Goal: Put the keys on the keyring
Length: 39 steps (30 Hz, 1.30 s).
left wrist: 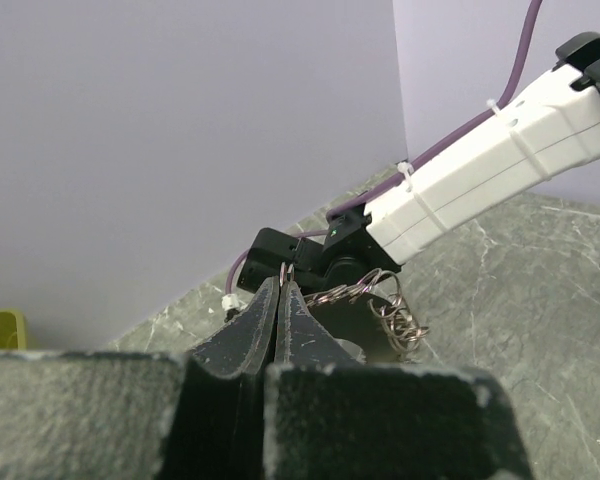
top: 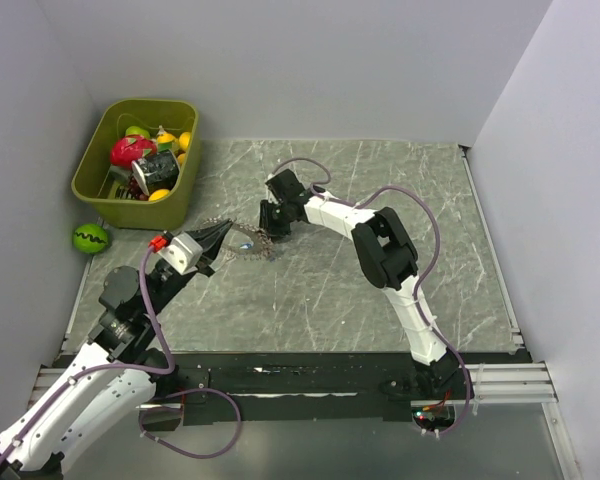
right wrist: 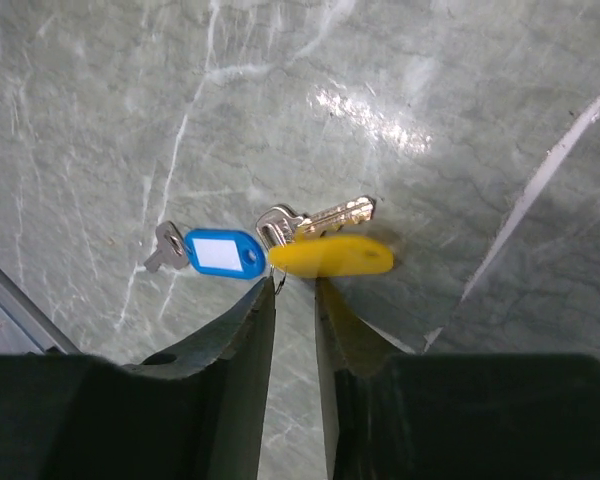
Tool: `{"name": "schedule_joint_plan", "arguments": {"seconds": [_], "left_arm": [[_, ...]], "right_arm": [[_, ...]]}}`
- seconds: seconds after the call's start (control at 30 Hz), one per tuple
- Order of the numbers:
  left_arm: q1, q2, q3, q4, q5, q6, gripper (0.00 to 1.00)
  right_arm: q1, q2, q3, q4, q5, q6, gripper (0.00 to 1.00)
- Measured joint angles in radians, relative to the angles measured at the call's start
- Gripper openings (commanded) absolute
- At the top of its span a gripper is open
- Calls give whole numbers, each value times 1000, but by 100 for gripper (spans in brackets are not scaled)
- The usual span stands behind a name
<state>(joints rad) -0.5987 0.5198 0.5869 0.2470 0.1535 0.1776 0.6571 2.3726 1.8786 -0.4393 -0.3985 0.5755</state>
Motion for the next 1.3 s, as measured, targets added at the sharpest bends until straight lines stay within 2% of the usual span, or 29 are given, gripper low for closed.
{"name": "schedule_joint_plan", "arguments": {"seconds": [0.2,0.37,0.47,0.57,0.6,0.67,0.83,0.93,1.07,1.3], "left_arm": [[0,-10,-12,6,7,-6,1],[0,-12,-17,7,7,-7,1],[0,-13,-21,10,7,-7,1],[0,-14,-26,11,7,-7,1],[0,-14,-27,11,8,-7,1],[0,-14,-27,11,8,-7,1],[0,-20,-29,12,8,-8,1],[0,-27,-35,18,9,-8,1],[0,-32,-40,18,9,-8,1],[0,-32,-42,17,9,-8,1]], "right_arm": [[2,7,6,-5,8,3,9],[3,4,-10,16,-3,3,9],[3,-21,-64,55,-12,8,15],[3,-48,-116,82,-27,15,31],[3,-51,-121,89,-36,20,33],[3,-51,-123,108,-50,27,36],[3,-51,-125,123,-70,41,35],[3,-51,-125,125,-80,48,28],[3,-43,-124,125,-83,60,2],[-3,-42,-125,126,-70,63,0]]}}
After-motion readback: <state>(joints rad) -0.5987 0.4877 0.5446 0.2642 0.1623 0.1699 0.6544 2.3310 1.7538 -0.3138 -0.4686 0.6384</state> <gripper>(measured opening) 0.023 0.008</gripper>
